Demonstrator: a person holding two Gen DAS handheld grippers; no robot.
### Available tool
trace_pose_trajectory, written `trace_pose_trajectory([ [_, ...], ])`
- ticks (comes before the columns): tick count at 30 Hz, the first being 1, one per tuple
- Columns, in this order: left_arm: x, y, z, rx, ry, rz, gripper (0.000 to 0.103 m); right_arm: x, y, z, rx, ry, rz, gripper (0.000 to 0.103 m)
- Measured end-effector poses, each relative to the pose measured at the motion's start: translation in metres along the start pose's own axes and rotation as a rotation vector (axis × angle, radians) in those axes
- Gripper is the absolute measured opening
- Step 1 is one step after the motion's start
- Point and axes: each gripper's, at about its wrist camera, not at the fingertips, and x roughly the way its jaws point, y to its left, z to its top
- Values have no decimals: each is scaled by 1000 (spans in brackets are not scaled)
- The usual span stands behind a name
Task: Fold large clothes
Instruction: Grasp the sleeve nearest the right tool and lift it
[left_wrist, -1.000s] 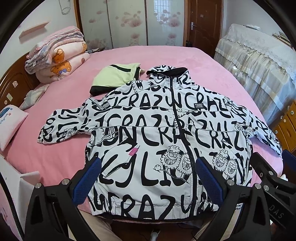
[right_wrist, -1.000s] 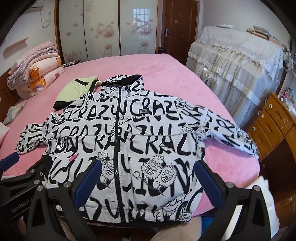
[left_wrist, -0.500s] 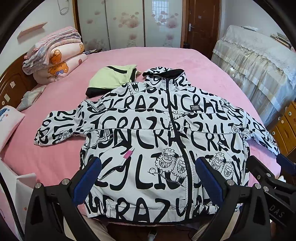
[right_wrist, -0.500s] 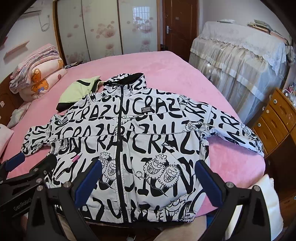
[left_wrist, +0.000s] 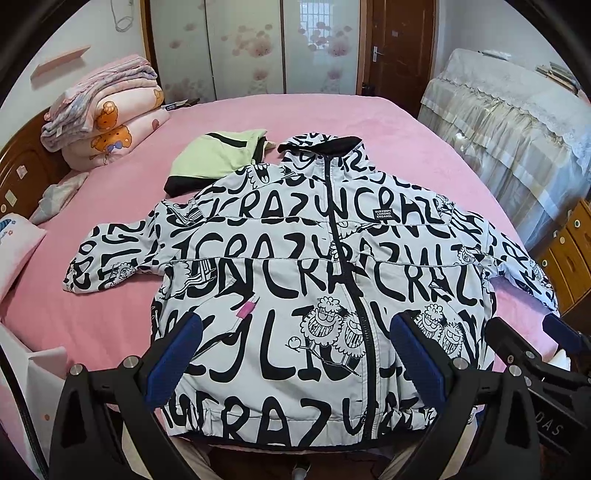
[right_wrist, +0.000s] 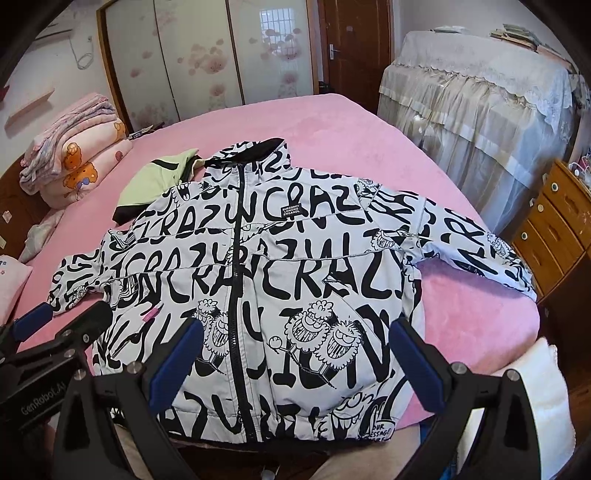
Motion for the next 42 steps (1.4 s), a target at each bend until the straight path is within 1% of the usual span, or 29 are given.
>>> trace_pose_trajectory([
  [7,7,-15,9,24,7,-4,100,6,-13,3,11,-22,8,101],
  [14,17,-36,34,30,33,-56,100,2,-29,21,17,-95,9,101],
  [16,17,-44,41,41,18,-61,100,1,-36,27,25,-111,11,101],
  [20,12,-70,60,81,-48,-55,101,-1,-56,40,56,-147,3,101],
  [24,11,-104,76,145,-109,-55,101,0,-80,49,96,-170,1,101],
  [29,20,-147,91,207,-149,-86,101,8,-120,57,169,-172,-28,101],
  [31,26,-162,96,218,-153,-102,101,13,-137,59,194,-160,-45,101],
  [34,36,-183,102,230,-154,-147,101,20,-161,63,229,-148,-74,101],
  [36,42,-194,103,240,-155,-159,101,26,-181,66,265,-136,-89,101],
  [38,51,-206,105,254,-148,-169,101,31,-196,67,292,-126,-96,101],
  [42,73,-225,108,257,-104,-193,101,46,-228,71,342,-82,-130,101],
])
